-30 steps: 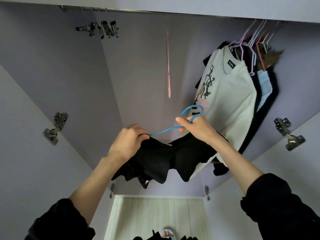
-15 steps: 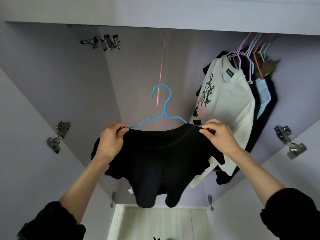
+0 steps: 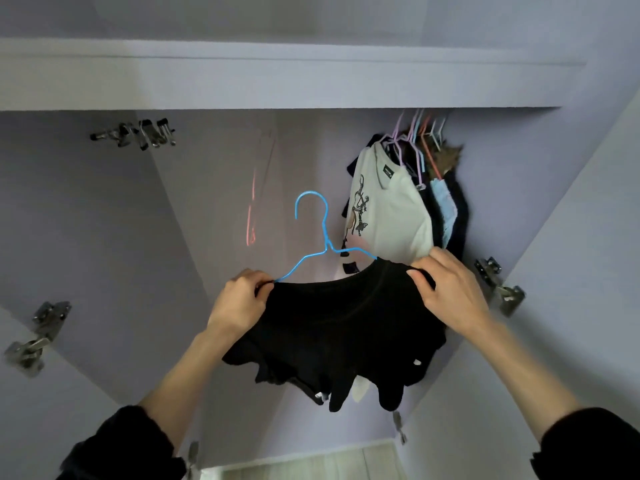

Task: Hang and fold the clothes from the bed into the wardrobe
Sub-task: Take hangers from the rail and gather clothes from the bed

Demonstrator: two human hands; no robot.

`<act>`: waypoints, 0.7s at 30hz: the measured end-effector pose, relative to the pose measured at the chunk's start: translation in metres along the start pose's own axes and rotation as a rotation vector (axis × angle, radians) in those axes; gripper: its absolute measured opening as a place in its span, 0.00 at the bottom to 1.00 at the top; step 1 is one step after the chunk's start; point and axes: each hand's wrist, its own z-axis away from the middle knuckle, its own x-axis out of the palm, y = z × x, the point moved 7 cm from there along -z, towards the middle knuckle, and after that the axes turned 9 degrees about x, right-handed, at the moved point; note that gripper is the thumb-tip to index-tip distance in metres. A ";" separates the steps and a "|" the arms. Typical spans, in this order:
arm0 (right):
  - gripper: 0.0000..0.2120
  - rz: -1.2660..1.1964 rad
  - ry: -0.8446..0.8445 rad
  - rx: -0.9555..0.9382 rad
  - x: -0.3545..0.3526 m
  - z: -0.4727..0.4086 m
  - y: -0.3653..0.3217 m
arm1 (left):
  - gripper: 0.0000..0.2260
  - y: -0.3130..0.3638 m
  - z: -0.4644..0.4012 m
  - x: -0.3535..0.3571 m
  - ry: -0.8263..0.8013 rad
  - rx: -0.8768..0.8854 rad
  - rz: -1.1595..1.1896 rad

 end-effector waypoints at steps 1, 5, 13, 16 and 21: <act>0.15 0.004 0.003 0.020 -0.006 0.002 0.007 | 0.07 0.011 -0.005 0.008 -0.027 0.026 -0.002; 0.11 -0.010 -0.089 0.053 -0.012 0.007 0.026 | 0.08 0.031 -0.011 0.018 -0.009 0.040 -0.014; 0.08 -0.263 -0.376 0.220 -0.005 -0.009 0.024 | 0.08 0.092 -0.029 0.028 0.114 0.187 -0.049; 0.08 -0.425 -0.586 0.365 0.006 -0.019 0.019 | 0.06 0.097 -0.041 0.036 0.044 0.204 -0.029; 0.07 -0.509 -0.693 0.719 0.028 -0.022 0.054 | 0.13 0.104 -0.052 0.039 -0.006 0.338 -0.058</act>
